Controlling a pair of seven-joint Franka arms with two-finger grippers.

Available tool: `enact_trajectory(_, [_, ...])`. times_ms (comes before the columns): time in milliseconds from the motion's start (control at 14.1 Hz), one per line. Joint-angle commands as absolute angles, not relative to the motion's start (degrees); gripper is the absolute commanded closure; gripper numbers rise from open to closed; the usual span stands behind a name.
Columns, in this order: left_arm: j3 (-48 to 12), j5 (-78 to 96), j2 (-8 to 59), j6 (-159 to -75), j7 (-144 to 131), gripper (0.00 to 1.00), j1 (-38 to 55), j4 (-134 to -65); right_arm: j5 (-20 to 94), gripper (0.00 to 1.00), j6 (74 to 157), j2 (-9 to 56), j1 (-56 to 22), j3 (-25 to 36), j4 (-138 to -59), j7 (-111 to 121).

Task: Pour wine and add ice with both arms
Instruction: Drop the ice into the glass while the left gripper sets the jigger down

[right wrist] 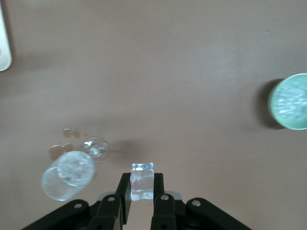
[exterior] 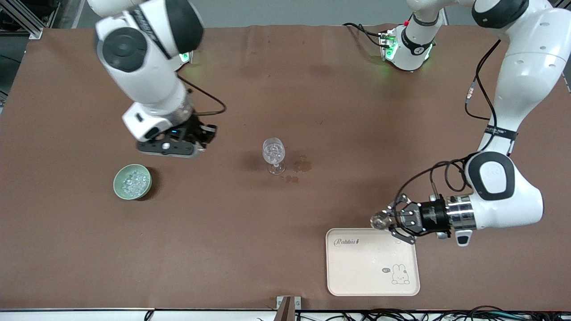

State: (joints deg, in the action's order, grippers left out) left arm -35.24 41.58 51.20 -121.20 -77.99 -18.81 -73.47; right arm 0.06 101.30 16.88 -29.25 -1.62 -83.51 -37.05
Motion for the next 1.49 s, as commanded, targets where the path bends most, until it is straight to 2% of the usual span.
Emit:
enact_trajectory(0, [-36.04, 47.34, 57.90, -124.18, -69.64, 0.99, -20.47, -70.32, 0.00, 0.97, 104.92, 22.05, -33.56, -0.97, -80.16, -39.82])
enact_trajectory(284, [-34.19, 50.18, 63.44, -130.25, -67.15, 0.99, -20.30, -66.99, 0.18, 0.96, 110.12, 26.00, -36.82, -1.05, -80.16, -39.81])
enact_trajectory(638, [-34.28, 52.37, 69.68, -130.52, -64.79, 0.99, -19.95, -63.02, 0.18, 0.95, 112.50, 28.83, -40.69, -1.05, -80.16, -41.04])
enact_trajectory(1418, [-34.10, 55.11, 72.77, -130.08, -57.66, 0.98, -20.04, -63.54, 0.17, 0.91, 109.17, 29.62, -42.63, -1.05, -80.68, -40.78])
